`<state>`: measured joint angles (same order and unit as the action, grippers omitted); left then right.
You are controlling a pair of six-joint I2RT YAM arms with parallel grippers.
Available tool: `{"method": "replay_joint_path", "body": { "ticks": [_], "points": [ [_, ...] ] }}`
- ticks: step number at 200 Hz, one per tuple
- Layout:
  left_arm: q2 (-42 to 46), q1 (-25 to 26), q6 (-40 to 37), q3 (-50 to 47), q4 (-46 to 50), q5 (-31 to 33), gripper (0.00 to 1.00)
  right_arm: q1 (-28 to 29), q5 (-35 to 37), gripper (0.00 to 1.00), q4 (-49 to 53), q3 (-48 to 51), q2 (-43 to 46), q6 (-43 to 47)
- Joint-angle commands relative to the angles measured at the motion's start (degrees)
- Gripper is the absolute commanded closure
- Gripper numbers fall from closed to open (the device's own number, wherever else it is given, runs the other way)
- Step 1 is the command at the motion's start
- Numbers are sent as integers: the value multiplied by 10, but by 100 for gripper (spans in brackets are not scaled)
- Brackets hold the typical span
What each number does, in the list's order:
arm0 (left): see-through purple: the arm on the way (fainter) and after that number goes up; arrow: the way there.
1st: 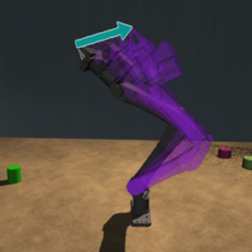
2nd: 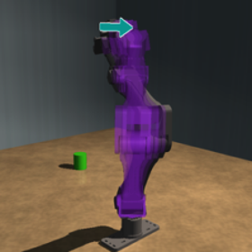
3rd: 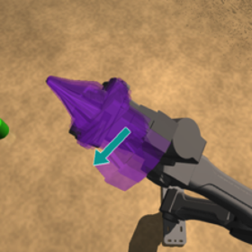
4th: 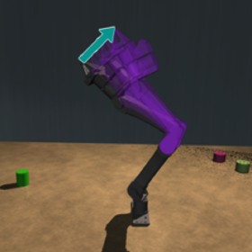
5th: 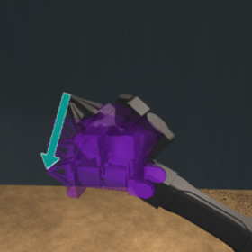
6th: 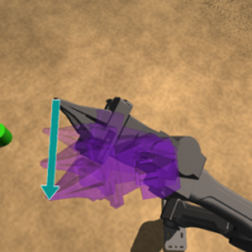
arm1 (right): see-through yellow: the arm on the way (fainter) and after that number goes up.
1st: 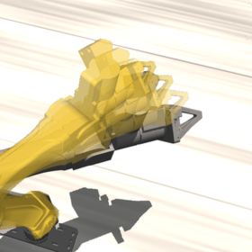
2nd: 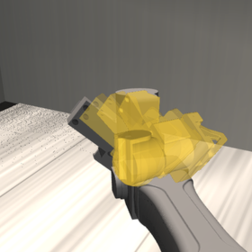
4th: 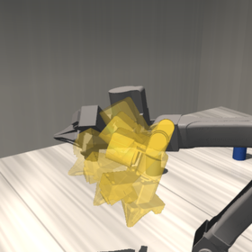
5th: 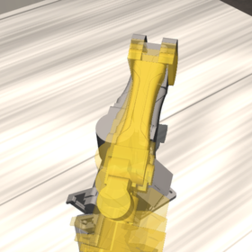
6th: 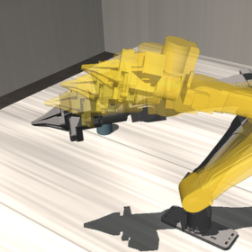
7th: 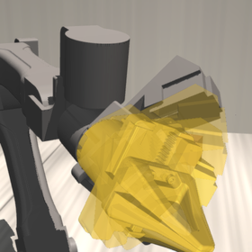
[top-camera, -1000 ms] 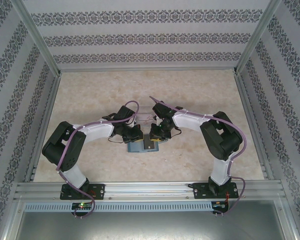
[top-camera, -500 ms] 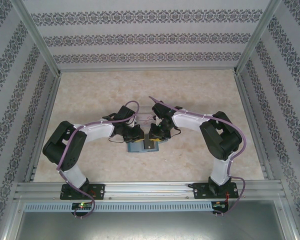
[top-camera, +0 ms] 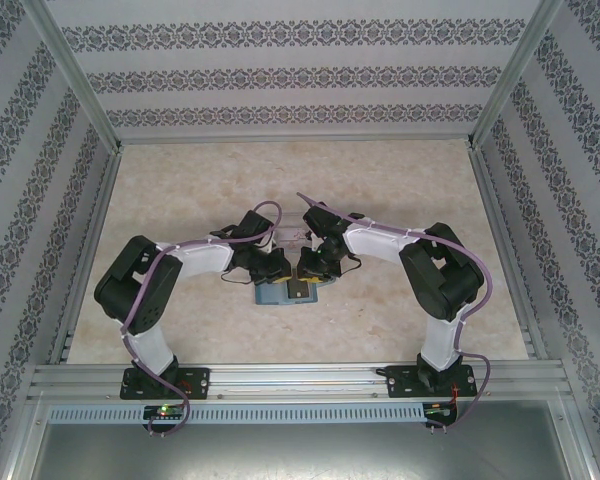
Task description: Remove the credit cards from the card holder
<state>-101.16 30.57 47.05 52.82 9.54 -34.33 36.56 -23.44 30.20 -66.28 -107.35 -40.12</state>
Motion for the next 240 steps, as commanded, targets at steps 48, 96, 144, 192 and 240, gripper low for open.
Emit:
{"method": "replay_joint_path", "body": {
  "ticks": [48,96,144,192,240],
  "points": [
    [-8,-7,-3,5,26,12,85,4,39,72,31,0,-4,9],
    [8,-8,-20,14,66,35,82,4,41,69,34,-2,-7,10],
    [11,-8,-24,21,77,40,82,4,42,69,37,-3,-8,11],
    [35,-7,-20,29,70,37,80,6,42,69,44,-10,2,11],
    [31,-8,-19,27,76,41,80,8,41,69,52,-23,16,10]
  ]
}}
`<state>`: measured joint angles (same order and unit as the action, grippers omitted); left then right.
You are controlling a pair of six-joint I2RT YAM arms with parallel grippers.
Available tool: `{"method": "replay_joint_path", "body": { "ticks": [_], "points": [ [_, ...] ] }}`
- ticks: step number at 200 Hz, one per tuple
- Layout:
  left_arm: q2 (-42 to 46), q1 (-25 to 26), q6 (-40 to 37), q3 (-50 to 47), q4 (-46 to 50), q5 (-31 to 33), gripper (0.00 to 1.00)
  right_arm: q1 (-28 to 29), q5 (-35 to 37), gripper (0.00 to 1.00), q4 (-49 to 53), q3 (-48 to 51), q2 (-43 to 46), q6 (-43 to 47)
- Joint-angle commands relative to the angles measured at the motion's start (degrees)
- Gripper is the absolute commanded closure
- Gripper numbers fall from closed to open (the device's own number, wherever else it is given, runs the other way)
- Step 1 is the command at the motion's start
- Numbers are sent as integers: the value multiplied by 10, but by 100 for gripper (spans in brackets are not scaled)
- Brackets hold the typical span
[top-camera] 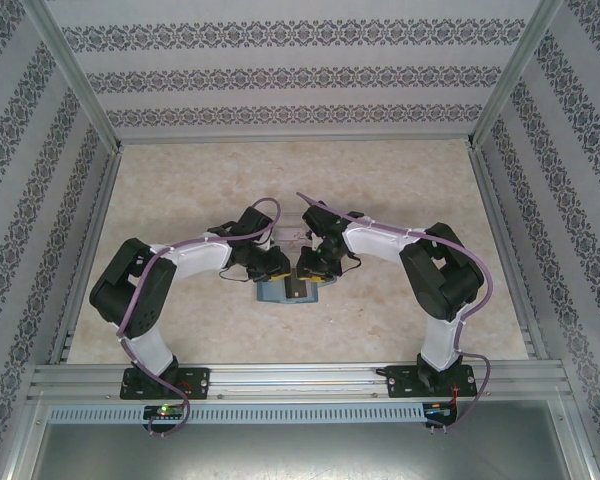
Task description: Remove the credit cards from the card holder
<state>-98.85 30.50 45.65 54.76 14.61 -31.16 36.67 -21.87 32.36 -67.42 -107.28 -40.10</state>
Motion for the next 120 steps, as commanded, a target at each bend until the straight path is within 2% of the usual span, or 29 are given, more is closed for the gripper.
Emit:
{"method": "replay_joint_path", "body": {
  "ticks": [1,120],
  "points": [
    [7,-8,-5,8,25,9,80,8,25,69,31,-12,15,10],
    [-8,-14,12,-26,-19,9,77,32,-2,72,4,-35,-11,-3]
  ]
}}
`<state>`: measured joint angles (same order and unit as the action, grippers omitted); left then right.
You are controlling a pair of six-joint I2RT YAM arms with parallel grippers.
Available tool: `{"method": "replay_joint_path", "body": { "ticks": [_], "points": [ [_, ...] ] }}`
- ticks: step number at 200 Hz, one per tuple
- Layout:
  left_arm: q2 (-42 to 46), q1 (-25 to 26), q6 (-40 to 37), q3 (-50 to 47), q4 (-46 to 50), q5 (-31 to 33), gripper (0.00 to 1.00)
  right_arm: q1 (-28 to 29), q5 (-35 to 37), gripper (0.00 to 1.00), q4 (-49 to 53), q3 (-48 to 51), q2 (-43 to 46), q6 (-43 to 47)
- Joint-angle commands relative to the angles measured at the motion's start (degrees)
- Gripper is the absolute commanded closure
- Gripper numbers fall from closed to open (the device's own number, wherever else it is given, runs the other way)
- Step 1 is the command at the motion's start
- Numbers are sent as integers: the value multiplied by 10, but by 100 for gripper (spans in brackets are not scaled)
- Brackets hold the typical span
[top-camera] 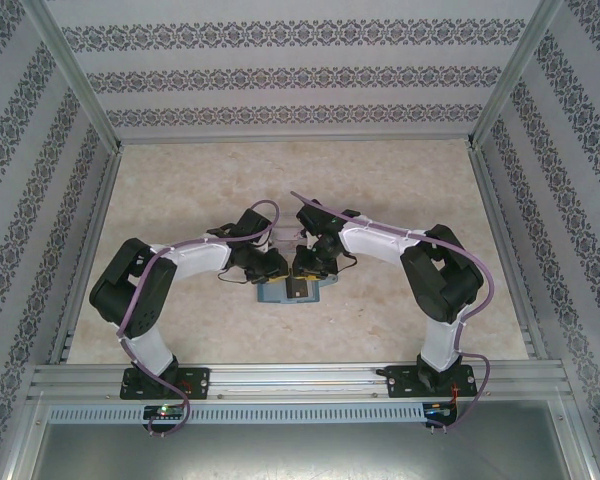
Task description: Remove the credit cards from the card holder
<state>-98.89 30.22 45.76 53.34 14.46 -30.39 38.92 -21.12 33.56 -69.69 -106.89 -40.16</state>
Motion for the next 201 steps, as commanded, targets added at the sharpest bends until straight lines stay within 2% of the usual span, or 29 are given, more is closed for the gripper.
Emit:
{"method": "replay_joint_path", "body": {
  "ticks": [1,56,134,201],
  "points": [
    [-8,-10,11,-11,-18,1,77,10,-9,72,-9,-12,-16,-2],
    [-13,-12,9,-20,-40,-12,74,9,4,73,-6,-7,-48,2],
    [-17,-15,16,-41,-89,-40,75,8,-1,73,-9,-4,-57,2],
    [-22,-16,25,-45,-119,-68,89,9,-2,73,-5,-6,-55,3]
  ]
}}
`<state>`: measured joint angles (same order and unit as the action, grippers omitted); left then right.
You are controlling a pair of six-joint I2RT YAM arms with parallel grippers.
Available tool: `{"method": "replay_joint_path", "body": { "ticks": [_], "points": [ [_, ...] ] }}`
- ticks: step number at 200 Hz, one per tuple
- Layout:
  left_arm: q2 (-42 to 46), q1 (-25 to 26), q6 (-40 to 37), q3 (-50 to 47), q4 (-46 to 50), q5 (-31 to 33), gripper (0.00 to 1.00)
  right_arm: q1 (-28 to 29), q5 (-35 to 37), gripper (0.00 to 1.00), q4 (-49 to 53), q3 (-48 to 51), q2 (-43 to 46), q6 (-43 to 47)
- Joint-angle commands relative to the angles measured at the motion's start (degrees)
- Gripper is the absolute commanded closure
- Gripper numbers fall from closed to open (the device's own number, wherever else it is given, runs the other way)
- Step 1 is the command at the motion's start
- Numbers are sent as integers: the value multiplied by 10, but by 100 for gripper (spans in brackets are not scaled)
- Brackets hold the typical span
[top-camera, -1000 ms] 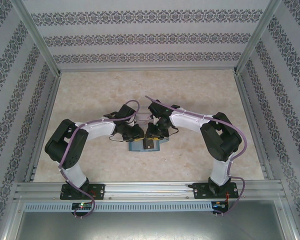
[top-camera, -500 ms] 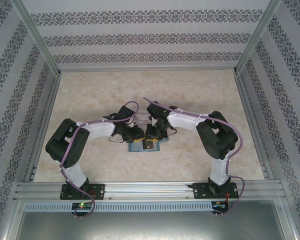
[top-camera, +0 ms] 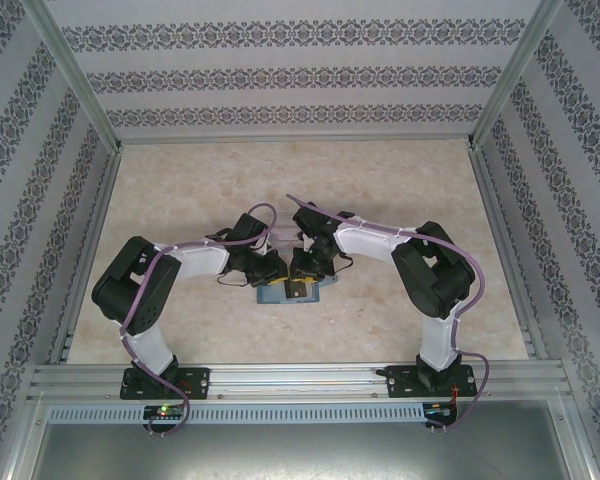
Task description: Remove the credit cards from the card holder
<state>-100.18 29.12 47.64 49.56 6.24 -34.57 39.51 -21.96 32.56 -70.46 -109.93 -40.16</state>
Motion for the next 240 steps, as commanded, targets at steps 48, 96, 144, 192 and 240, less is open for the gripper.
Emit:
{"method": "replay_joint_path", "body": {
  "ticks": [48,96,144,192,240],
  "points": [
    [-13,-6,6,-3,-33,-32,92,3,7,73,9,0,-22,4],
    [14,-12,-20,6,29,-11,93,-3,14,69,11,4,-8,5],
    [33,-19,-71,36,131,23,94,-11,15,69,14,8,-5,7],
    [34,-20,-116,76,219,53,94,-14,14,69,13,11,-6,11],
    [37,-20,-132,100,270,86,94,-16,13,69,13,12,-6,12]
  ]
}}
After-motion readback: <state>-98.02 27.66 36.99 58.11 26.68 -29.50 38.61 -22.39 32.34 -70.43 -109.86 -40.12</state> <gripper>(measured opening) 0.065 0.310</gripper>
